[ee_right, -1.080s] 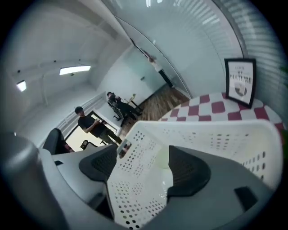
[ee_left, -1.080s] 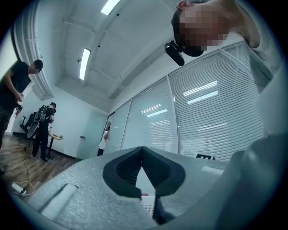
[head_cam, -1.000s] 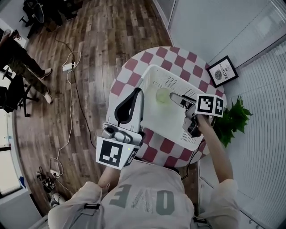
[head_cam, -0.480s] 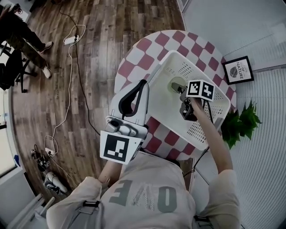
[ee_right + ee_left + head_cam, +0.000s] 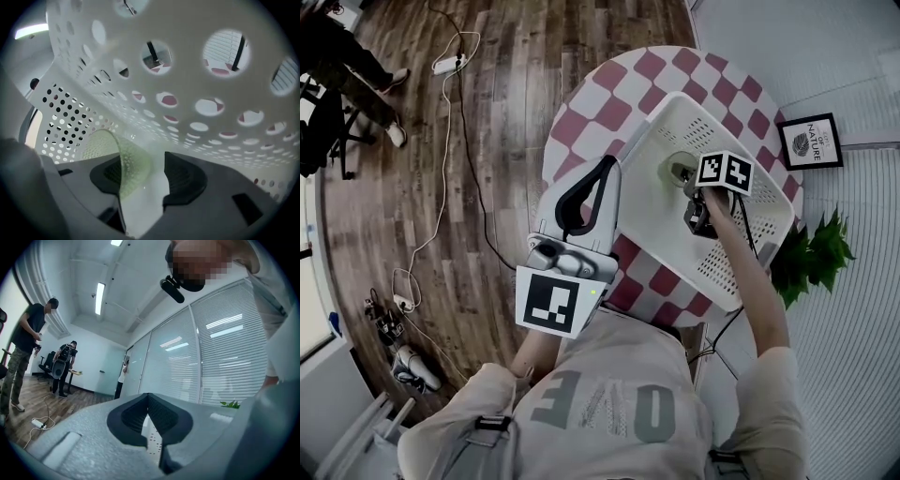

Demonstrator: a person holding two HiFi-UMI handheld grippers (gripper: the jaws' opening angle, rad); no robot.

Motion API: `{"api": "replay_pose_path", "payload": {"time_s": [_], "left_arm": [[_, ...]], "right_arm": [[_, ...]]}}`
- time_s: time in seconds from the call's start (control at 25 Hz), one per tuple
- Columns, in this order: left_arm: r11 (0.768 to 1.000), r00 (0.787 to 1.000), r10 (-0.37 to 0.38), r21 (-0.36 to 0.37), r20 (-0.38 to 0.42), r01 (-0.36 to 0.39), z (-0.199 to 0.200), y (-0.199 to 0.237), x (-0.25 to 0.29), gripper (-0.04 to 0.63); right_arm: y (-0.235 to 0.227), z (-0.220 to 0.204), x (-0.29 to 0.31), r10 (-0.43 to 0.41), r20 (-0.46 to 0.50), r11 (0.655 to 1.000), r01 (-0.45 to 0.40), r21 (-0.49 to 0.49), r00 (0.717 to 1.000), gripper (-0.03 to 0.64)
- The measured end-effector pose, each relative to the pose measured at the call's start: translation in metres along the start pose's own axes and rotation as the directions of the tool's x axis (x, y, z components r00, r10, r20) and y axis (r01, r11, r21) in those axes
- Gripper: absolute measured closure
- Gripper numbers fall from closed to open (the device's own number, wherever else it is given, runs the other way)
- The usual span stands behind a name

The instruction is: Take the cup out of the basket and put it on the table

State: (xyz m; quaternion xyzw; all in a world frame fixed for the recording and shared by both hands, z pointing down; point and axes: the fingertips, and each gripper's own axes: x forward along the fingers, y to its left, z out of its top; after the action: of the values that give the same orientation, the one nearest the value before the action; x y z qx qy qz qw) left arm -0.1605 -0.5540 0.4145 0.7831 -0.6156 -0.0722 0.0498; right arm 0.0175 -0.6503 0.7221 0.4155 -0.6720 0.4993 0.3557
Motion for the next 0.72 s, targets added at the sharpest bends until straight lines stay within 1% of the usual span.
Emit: {"api": "replay_pose_path", "payload": {"time_s": [0.12,0.2,0.28,0.48,0.6,0.72], "left_arm": [[1.000,1.000,0.003,0.001,-0.006,-0.003,-0.002,0.002,0.000,0.589],[1.000,1.000,0.006,-0.002,-0.005,-0.006,-0.002,0.005,-0.001,0.589],[1.000,1.000,0.010,-0.005,-0.004,-0.010,-0.002,0.007,-0.001,0.589],[1.000,1.000,0.016,-0.008,-0.011,-0.017,-0.004,0.011,-0.003,0.589],[1.000,1.000,0.026,-0.001,-0.016,-0.026,-0.005,0.014,-0.005,0.589],[0.999,0.999,0.036,-0.017,-0.015,-0.037,-0.005,0.017,-0.008,0.589]], "right_arm": [[-0.006,-0.003,0.003,-0.030,-0.005,0.999,0.030,0.014,1.000,0.444],[-0.008,-0.004,0.003,-0.042,-0.008,0.999,0.042,0.010,0.999,0.456],[-0.009,-0.005,0.003,-0.058,-0.013,0.998,0.058,-0.011,0.998,0.469],[-0.012,-0.012,0.005,-0.114,-0.033,0.991,0.112,-0.077,0.993,0.569],[-0.009,-0.012,0.005,-0.103,-0.040,0.991,0.100,-0.089,0.994,0.588],[-0.008,-0.012,0.003,-0.120,-0.043,0.984,0.113,-0.140,0.992,0.591]]}}
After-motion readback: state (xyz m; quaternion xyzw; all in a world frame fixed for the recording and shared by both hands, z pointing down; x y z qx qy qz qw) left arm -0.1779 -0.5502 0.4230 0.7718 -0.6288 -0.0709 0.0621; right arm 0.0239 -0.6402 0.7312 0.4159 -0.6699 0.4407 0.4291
